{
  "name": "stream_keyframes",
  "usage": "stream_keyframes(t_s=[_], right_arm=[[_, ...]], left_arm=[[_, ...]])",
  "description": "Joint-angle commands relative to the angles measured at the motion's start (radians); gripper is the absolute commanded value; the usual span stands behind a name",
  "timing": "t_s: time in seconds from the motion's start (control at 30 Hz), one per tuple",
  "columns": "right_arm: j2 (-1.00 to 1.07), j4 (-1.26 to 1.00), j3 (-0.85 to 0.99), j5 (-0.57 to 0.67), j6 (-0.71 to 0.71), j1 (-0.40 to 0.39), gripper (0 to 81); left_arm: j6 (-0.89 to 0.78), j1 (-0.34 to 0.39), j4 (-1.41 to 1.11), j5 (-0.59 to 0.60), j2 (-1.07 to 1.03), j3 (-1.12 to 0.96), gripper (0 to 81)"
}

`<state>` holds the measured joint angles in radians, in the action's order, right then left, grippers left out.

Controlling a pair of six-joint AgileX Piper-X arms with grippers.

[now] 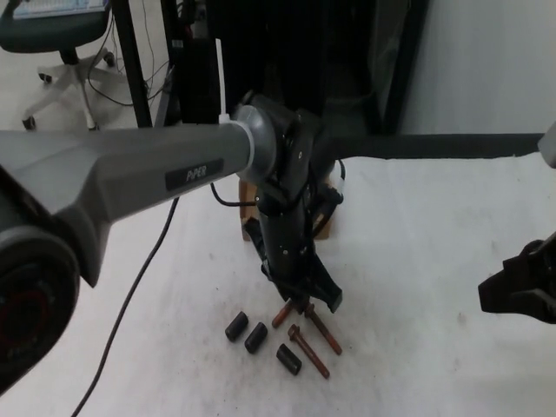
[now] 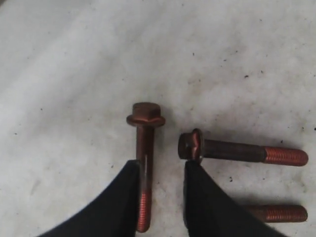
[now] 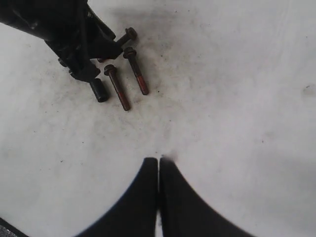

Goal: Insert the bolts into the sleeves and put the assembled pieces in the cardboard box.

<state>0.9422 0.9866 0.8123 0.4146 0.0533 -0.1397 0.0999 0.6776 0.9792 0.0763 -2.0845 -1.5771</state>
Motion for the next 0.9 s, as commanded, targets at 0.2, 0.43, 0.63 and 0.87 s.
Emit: stream_keyframes(t_s=[0.2,0.43,0.63,0.87], right_arm=[[-0.012,-0.005,0.001,0.011,0.007,0.003,0.8],[-0.012,-0.005,0.001,0.011,0.007,0.003,0.8],[-0.012,-0.005,0.001,0.011,0.007,0.003,0.8],[-0.012,-0.005,0.001,0.011,0.007,0.003,0.8]], left_arm=[[0.084,0.003,-0.038,-0.062,-0.003,-0.013,28.8],[0.083,0.003,-0.038,-0.076,-0.027,-0.013,28.8],[0.076,0.003,-0.038,-0.076,-0.040,-0.013,28.8],[0.076,0.003,-0.099,-0.076,-0.044,-0.013,28.8]])
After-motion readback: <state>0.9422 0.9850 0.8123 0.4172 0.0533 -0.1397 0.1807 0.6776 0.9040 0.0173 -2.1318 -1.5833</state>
